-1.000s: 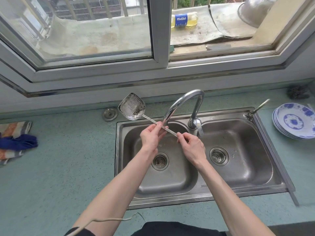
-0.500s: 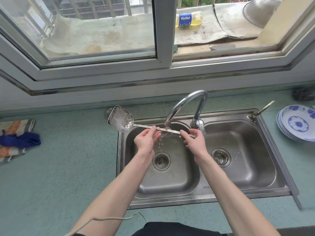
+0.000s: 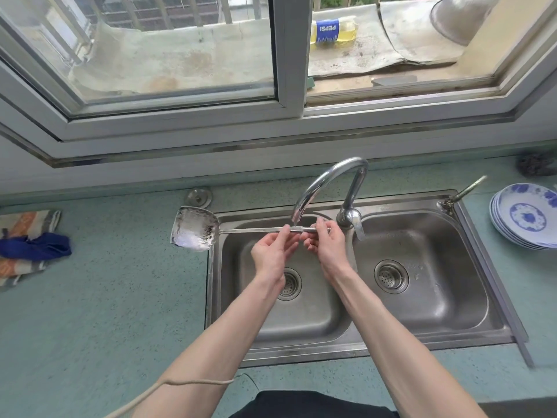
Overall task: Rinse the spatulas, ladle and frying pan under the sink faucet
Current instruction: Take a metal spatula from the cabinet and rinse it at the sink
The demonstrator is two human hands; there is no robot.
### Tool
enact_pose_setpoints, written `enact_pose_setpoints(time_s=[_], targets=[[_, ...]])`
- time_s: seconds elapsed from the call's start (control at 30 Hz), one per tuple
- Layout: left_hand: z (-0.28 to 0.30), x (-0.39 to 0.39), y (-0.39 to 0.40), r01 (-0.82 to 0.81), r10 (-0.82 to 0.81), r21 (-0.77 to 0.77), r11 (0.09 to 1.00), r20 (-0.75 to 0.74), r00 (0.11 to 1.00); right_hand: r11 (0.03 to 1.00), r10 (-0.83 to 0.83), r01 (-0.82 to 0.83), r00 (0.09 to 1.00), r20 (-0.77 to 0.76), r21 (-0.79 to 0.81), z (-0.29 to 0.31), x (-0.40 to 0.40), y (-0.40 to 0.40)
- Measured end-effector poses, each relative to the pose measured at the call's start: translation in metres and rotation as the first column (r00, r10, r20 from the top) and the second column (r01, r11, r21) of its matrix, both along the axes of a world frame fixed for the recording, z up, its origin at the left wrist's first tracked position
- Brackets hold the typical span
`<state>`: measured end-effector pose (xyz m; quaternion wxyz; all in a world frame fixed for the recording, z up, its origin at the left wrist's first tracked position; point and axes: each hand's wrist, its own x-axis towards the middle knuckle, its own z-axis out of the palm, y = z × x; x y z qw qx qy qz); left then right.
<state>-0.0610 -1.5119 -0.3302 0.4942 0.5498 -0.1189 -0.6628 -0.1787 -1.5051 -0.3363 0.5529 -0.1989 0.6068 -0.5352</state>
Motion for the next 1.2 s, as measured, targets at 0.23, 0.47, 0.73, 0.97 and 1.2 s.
enact_pose_setpoints(time_s=[0.23, 0.47, 0.73, 0.97, 1.2], targets=[[0.000, 0.004, -0.004, 0.074, -0.074, 0.008, 0.997, 0.000, 0.997, 0.999, -0.017, 0.017, 1.000, -0.001, -0.037, -0.002, -0.001, 0.005], [0.005, 0.029, -0.023, -0.058, 0.060, 0.044, 0.997, -0.053, 0.997, 0.996, -0.039, 0.040, 0.999, 0.022, -0.073, 0.003, -0.009, 0.004], [0.002, 0.003, -0.009, 0.074, -0.074, -0.052, 0.996, 0.001, 0.997, 0.999, -0.004, 0.008, 0.996, 0.084, -0.050, -0.005, 0.010, 0.001], [0.000, 0.020, -0.017, 0.042, -0.042, 0.024, 0.999, 0.005, 0.999, 0.998, -0.005, 0.010, 0.997, 0.078, -0.063, -0.009, 0.002, 0.008], [-0.001, 0.041, -0.034, -0.119, 0.115, 0.051, 0.992, 0.068, 0.991, 0.993, 0.083, -0.090, 0.992, -0.099, -0.072, -0.013, -0.015, 0.015]])
